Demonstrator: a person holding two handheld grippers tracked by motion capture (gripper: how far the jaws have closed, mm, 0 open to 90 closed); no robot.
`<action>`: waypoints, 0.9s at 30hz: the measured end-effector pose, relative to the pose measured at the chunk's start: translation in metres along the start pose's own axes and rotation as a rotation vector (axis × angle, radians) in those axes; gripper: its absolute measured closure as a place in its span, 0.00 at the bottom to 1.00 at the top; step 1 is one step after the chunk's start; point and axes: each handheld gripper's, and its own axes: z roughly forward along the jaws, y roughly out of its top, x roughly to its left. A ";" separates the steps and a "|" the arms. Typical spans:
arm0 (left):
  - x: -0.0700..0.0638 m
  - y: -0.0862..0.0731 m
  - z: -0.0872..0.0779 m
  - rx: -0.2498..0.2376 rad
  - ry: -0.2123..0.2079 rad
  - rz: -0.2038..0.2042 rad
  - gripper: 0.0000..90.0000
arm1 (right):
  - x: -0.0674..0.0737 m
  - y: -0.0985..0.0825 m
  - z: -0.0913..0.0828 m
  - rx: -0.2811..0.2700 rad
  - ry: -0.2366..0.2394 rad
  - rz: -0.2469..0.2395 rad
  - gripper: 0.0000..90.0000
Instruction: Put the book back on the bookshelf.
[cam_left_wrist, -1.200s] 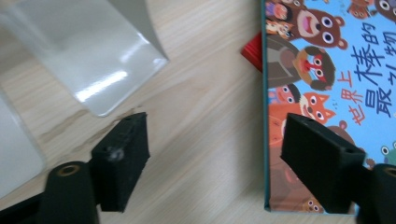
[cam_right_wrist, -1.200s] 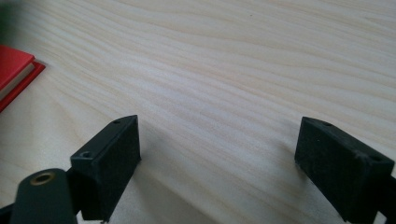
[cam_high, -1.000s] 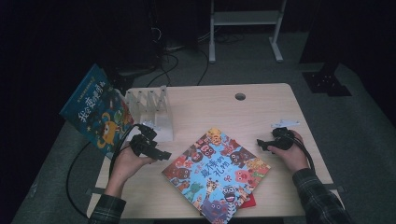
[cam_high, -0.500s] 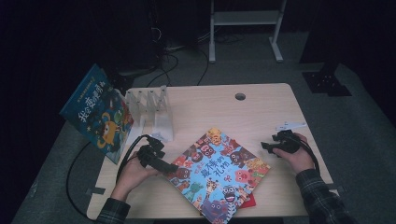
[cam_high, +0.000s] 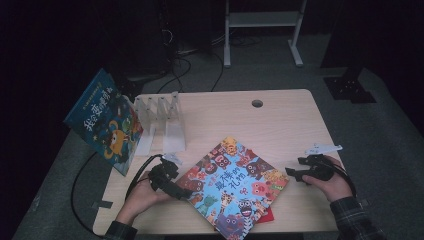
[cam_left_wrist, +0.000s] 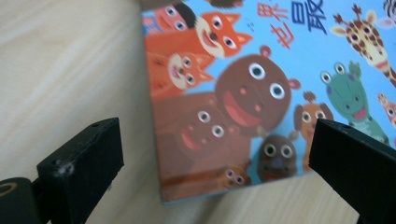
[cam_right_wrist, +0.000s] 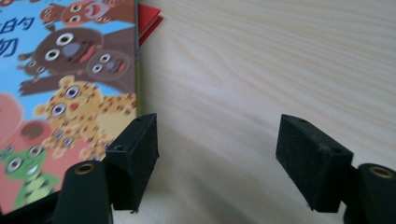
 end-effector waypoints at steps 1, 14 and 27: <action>-0.001 -0.001 0.001 0.000 0.000 0.001 0.02 | 0.001 -0.002 -0.002 0.001 0.000 0.002 0.31; -0.013 -0.001 0.006 0.036 0.010 0.036 0.02 | 0.014 -0.021 -0.018 0.016 0.033 -0.001 0.30; -0.018 0.001 0.007 0.051 -0.029 0.051 0.02 | 0.007 -0.013 -0.003 0.019 0.033 0.010 0.29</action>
